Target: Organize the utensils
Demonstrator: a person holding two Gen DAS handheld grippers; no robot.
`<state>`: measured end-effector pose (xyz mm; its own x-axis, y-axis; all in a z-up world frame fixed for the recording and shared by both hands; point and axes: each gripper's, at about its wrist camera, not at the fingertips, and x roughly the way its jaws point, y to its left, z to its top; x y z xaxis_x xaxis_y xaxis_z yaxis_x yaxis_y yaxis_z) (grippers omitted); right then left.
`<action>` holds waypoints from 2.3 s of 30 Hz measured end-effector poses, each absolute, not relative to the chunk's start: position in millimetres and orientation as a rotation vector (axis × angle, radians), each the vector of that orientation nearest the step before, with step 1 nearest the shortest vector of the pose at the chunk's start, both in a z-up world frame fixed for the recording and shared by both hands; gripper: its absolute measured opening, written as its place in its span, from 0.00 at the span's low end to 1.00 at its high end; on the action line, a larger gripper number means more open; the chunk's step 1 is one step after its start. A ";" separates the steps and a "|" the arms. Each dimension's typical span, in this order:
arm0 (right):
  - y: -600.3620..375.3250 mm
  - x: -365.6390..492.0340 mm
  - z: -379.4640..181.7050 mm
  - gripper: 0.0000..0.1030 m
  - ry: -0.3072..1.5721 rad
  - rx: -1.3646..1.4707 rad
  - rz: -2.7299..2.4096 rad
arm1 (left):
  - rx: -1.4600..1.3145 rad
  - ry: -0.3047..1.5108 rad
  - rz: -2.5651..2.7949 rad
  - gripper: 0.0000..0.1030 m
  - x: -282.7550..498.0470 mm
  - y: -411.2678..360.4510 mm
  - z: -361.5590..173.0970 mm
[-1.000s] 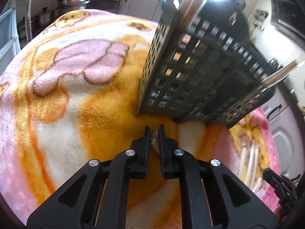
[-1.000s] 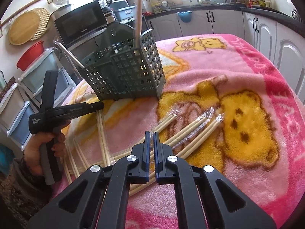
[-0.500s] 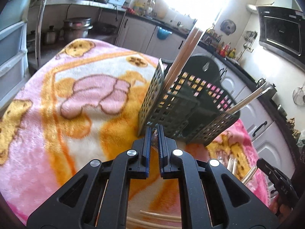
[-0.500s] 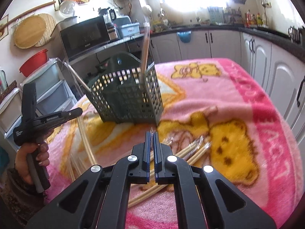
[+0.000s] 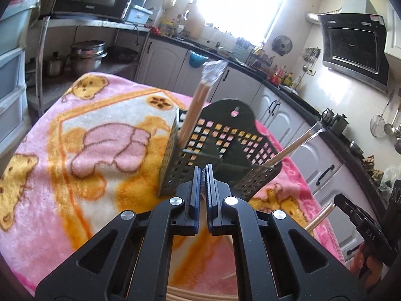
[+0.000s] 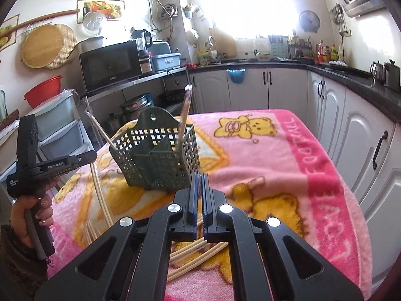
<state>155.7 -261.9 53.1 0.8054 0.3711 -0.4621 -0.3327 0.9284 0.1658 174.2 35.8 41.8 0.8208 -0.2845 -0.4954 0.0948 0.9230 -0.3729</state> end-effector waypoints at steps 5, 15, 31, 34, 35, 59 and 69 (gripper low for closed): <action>-257.8 152.2 65.0 0.03 0.474 0.054 0.383 | -0.333 0.542 -0.240 0.02 173.5 28.5 56.7; -244.2 147.8 85.9 0.03 0.416 0.013 0.431 | -0.297 0.483 -0.298 0.02 171.0 10.2 83.6; -220.8 147.2 111.4 0.03 0.356 -0.013 0.510 | -0.282 0.401 -0.356 0.02 171.8 3.6 119.5; -219.2 145.4 117.8 0.03 0.339 -0.014 0.520 | -0.288 0.384 -0.360 0.02 171.4 5.0 126.9; -218.4 144.8 119.6 0.03 0.335 -0.014 0.523 | -0.289 0.379 -0.360 0.02 171.7 5.7 129.3; -212.5 146.5 185.0 0.03 0.148 -0.031 0.548 | -0.286 0.227 -0.403 0.02 179.7 9.4 194.8; -217.6 161.3 205.5 0.03 0.101 -0.033 0.506 | -0.267 0.174 -0.415 0.02 191.3 1.8 218.9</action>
